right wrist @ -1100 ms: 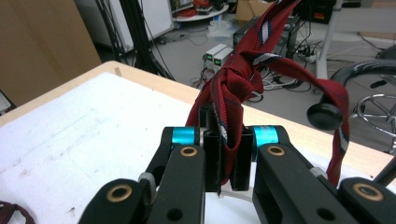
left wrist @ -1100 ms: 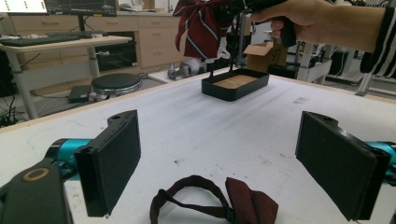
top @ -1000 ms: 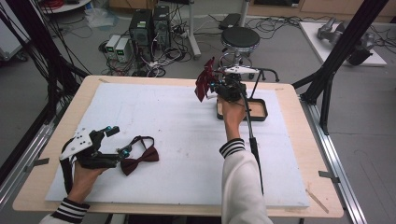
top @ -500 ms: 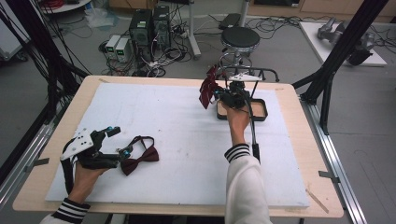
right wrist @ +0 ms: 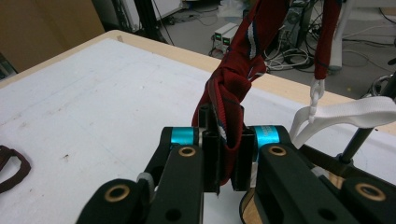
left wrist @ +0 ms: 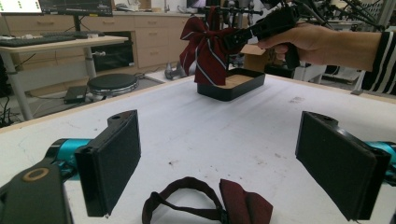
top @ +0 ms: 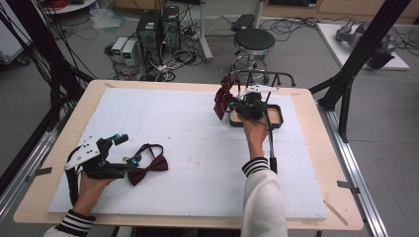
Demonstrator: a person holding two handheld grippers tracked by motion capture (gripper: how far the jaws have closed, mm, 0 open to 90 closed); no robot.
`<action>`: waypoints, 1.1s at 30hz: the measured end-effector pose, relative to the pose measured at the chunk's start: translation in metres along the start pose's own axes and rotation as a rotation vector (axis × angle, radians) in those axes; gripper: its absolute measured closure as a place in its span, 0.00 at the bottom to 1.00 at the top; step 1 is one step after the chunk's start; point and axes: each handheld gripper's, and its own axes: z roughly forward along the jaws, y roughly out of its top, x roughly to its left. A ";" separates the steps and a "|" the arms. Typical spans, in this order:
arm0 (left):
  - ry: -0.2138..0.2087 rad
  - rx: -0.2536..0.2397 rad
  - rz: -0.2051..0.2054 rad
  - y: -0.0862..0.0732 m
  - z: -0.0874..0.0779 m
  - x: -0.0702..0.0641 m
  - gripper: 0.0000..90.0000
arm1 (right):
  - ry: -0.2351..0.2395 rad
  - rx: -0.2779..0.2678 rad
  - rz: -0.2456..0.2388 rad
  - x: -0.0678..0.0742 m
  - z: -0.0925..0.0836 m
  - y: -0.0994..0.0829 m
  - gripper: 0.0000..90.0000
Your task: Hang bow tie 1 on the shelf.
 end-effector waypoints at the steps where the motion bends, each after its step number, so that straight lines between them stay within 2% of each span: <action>1: 0.001 0.002 0.000 0.000 0.000 0.000 0.16 | 0.002 0.000 0.001 0.000 0.000 0.000 0.87; 3: 0.000 0.000 0.001 0.000 0.000 -0.001 0.16 | -0.019 -0.014 -0.004 0.001 -0.001 0.001 0.66; 4: 0.001 -0.001 0.002 0.001 0.000 -0.001 0.16 | -0.007 -0.028 -0.001 0.001 -0.002 0.001 0.57; 6: 0.000 0.002 0.002 0.000 0.000 -0.001 0.16 | 0.011 -0.047 0.020 0.002 -0.002 0.002 0.26; 8: 0.001 0.004 0.002 0.000 0.000 -0.001 0.16 | -0.003 -0.040 0.000 0.005 -0.002 0.003 0.10; 10: -0.001 0.000 0.005 0.001 0.000 -0.002 0.16 | 0.000 -0.024 -0.055 0.010 -0.004 0.003 0.10; 11: -0.003 -0.002 0.003 0.001 0.000 -0.002 0.16 | 0.021 -0.028 -0.059 0.012 -0.006 0.002 0.08; 12: -0.004 0.000 0.004 0.001 0.000 -0.002 0.16 | 0.035 -0.037 -0.050 0.014 -0.007 0.001 0.00; 14: 0.001 0.004 0.004 0.001 -0.001 -0.001 0.16 | 0.048 -0.044 -0.047 0.017 -0.012 0.001 0.01; 15: 0.001 0.002 0.003 0.001 -0.002 -0.001 0.16 | 0.051 -0.053 -0.064 0.018 -0.015 0.001 0.01; 24: 0.011 -0.020 -0.008 0.002 -0.005 0.005 0.16 | 0.107 -0.109 -0.101 0.026 -0.043 -0.002 0.01; 29: 0.010 -0.020 -0.006 0.002 -0.006 0.005 0.16 | 0.136 -0.106 -0.125 0.032 -0.055 -0.007 0.01; 33: 0.013 -0.021 0.000 0.004 -0.007 0.006 0.16 | 0.160 -0.107 -0.163 0.037 -0.064 -0.015 0.01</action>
